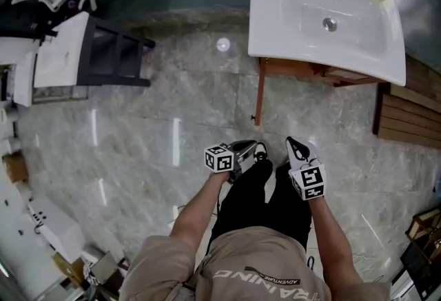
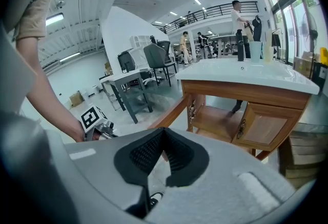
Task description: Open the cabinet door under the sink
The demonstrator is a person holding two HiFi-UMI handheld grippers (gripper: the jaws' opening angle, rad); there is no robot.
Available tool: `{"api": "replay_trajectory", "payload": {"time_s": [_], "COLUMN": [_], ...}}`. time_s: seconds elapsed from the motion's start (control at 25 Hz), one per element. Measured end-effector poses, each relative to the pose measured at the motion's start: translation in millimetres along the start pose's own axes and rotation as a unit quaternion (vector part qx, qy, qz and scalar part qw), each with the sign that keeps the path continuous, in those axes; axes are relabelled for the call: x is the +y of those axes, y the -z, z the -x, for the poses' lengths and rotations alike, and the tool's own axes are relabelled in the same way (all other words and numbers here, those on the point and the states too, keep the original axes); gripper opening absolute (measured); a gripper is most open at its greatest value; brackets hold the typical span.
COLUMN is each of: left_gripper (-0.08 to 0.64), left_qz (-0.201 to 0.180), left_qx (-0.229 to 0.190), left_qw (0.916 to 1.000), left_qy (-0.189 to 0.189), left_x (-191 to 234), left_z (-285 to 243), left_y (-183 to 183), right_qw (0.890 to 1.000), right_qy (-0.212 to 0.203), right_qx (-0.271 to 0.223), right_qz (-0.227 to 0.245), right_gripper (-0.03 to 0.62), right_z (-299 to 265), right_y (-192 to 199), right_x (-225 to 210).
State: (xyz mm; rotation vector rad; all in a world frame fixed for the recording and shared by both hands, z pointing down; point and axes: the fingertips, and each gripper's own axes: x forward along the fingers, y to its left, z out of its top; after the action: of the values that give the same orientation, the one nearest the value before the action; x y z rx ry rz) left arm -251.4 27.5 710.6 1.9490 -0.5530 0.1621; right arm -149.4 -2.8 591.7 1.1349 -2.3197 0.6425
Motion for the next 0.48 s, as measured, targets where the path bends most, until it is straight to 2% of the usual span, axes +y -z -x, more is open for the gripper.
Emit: {"api": "replay_trajectory", "payload": {"time_s": [0.2,0.32,0.48], "left_gripper": [0.012,0.014,0.014], "left_qz": [-0.043,-0.067,-0.1], "left_qx": [0.001,-0.013,-0.024], "left_qw": [0.9989,0.9975,0.9947], "left_qy": [0.018,0.015,-0.006], "left_x": [-58,-85,-120], "left_z": [-4,-6,-4], "left_y": [-17,-40,-64], "right_qw": [1.0,1.0,0.999], "right_qy": [-0.002,0.003,0.022], "right_qx": [-0.011,-0.02,-0.04], "right_qz": [0.007,0.013,-0.003], "right_gripper": [0.002,0.002,0.002], "right_z": [25,36,56], "right_y": [-16,-24,-34], "right_x": [2,-6,-19]}}
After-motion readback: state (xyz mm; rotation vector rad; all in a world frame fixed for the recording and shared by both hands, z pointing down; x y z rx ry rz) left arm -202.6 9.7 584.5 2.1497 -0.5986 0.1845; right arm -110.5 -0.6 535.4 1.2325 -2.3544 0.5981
